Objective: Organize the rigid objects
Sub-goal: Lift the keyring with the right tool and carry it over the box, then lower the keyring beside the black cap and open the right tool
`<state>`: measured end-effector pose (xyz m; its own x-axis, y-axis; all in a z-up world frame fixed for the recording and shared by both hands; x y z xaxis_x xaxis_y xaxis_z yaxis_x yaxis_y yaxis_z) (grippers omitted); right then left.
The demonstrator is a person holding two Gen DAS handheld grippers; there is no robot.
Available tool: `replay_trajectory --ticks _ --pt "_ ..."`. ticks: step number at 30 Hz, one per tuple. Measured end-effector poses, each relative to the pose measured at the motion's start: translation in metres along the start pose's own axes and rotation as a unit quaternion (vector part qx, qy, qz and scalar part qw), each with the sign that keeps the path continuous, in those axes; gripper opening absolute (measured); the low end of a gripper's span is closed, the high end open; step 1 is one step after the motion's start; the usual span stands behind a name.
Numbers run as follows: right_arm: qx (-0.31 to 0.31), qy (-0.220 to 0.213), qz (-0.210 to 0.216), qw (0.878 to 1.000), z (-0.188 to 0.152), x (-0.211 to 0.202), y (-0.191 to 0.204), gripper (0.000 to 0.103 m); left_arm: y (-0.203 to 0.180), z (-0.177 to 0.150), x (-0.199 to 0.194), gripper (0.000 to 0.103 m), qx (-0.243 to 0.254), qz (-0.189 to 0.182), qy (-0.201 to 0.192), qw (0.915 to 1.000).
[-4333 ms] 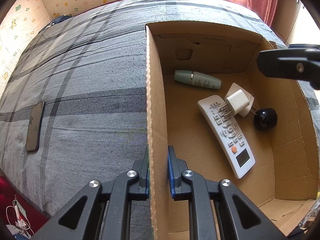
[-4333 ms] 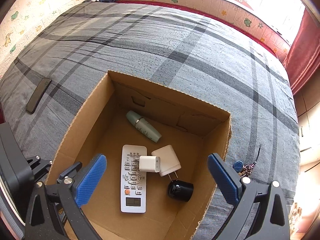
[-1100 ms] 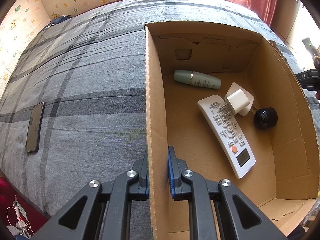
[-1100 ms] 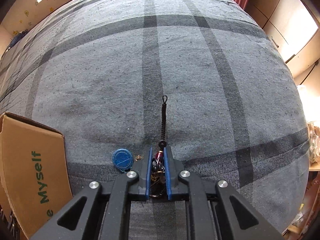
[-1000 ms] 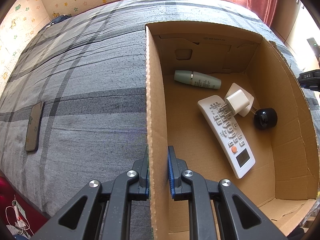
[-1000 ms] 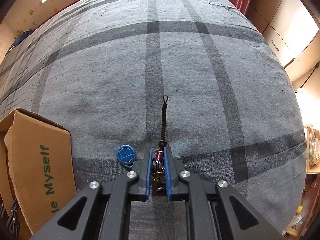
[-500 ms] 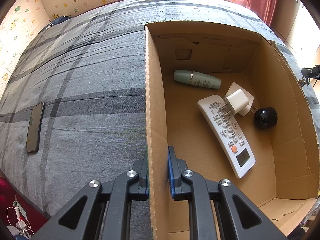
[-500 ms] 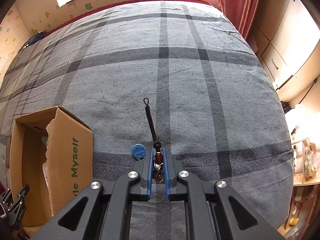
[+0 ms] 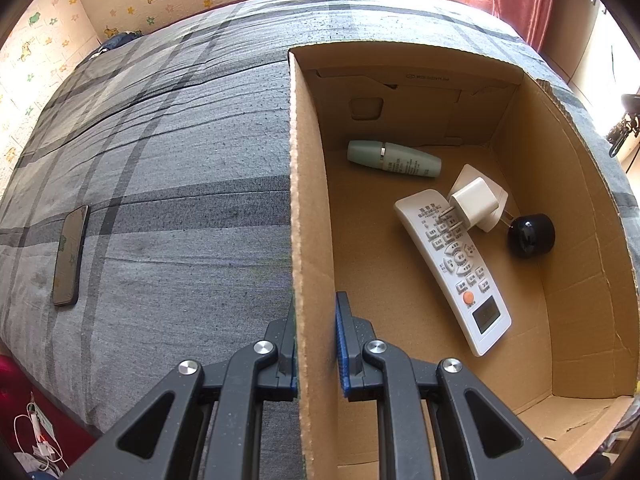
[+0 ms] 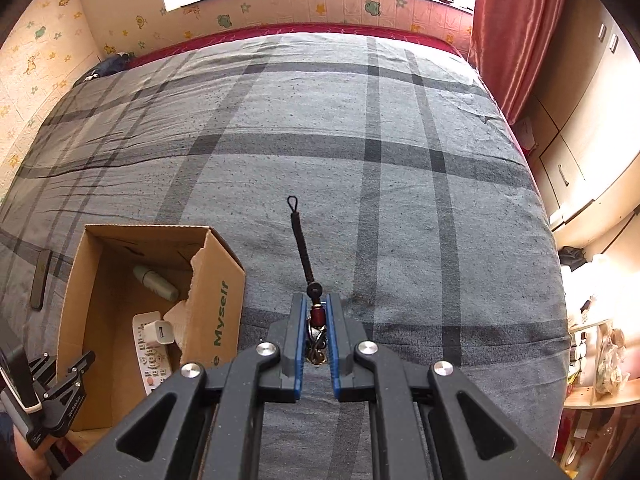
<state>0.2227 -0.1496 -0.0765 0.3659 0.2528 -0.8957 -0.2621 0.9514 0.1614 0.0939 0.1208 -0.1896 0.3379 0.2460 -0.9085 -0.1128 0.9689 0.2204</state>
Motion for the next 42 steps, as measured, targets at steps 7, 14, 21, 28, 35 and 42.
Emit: replay_trajectory --ticks 7,14,21,28,35,42 --pt "-0.057 -0.009 0.035 0.998 0.004 -0.021 0.057 0.008 0.0 -0.001 0.0 0.016 -0.001 0.0 0.0 1.0" --pt "-0.11 -0.007 0.075 0.991 -0.005 -0.026 0.117 0.008 0.0 -0.001 0.0 0.016 -0.001 -0.001 0.0 1.0" --pt "-0.148 0.021 0.1 0.984 -0.032 -0.009 0.159 0.008 0.0 -0.001 0.0 0.016 -0.001 -0.001 0.0 1.0" --pt "-0.161 0.066 0.099 0.98 -0.064 0.031 0.174 0.008 0.0 -0.001 0.0 0.016 -0.001 -0.001 0.0 1.0" --pt "-0.149 0.114 0.091 0.978 -0.087 0.075 0.17 0.008 0.001 -0.001 0.0 0.016 -0.001 -0.001 0.001 1.0" --pt "-0.145 0.141 0.085 0.975 -0.101 0.1 0.166 0.009 0.001 -0.001 0.0 0.016 -0.002 -0.001 0.0 1.0"
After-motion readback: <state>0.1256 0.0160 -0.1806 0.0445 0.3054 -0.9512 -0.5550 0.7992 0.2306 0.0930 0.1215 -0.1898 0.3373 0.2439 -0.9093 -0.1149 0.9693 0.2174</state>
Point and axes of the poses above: each gripper's, at about its wrist camera, not at the fingertips, and x roughly the way its jaws point, y to its left, z to its top, the point moved 4 cm from there along x, roughly the way its jaws point, and after that the axes turned 10 degrees about z, right-handed, at the moved point
